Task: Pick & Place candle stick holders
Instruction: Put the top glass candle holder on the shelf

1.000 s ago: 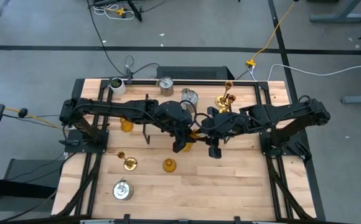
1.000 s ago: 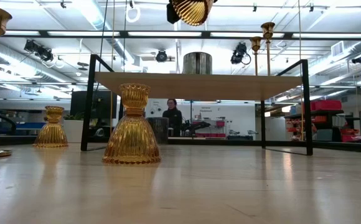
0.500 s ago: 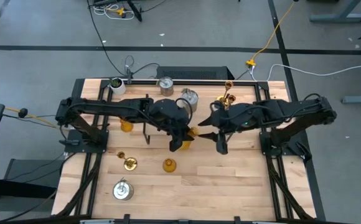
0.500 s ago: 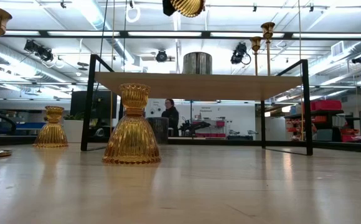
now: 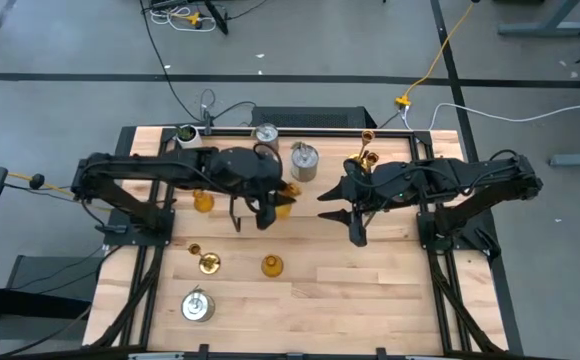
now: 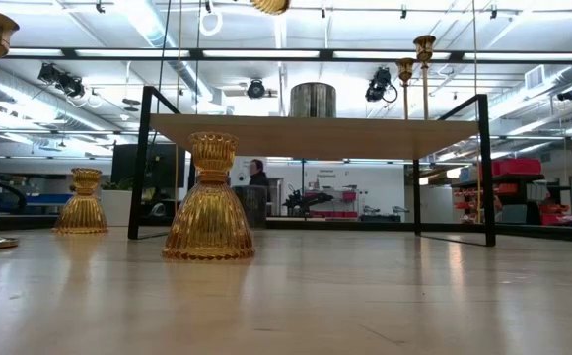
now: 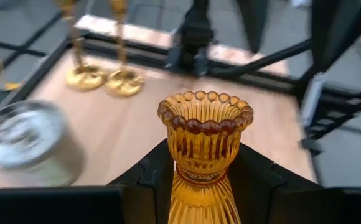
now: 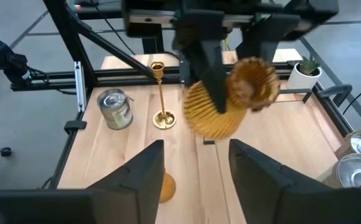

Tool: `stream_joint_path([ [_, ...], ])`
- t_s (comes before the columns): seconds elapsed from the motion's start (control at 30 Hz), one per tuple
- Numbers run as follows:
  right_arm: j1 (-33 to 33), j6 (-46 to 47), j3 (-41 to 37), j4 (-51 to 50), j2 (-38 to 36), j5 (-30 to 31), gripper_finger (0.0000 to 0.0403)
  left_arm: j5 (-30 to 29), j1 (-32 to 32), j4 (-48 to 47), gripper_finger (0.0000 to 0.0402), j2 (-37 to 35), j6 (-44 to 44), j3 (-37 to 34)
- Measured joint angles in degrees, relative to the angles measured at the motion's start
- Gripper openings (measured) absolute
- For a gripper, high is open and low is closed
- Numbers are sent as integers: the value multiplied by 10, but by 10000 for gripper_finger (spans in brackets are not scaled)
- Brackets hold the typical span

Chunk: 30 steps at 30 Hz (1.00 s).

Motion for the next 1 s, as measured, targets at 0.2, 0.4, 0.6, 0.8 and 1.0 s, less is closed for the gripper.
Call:
stream_joint_path([
  [0.2, 0, -1, 0, 1, 0, 0, 171, -63, 1, -37, 132, -13, 5, 0],
  [0.4, 0, 0, 0, 5, 0, 0, 169, -74, 1, -71, 132, -18, 13, 0],
  [0.6, 0, 0, 0, 5, 0, 0, 169, -43, 5, -64, 132, -21, 24, -37],
  [0.8, 0, 0, 0, 5, 1, 0, 169, -39, 19, -31, 132, -32, 33, -88],
  [1.0, 0, 0, 0, 5, 1, 0, 168, -20, 50, 25, 132, -52, 49, -147],
])
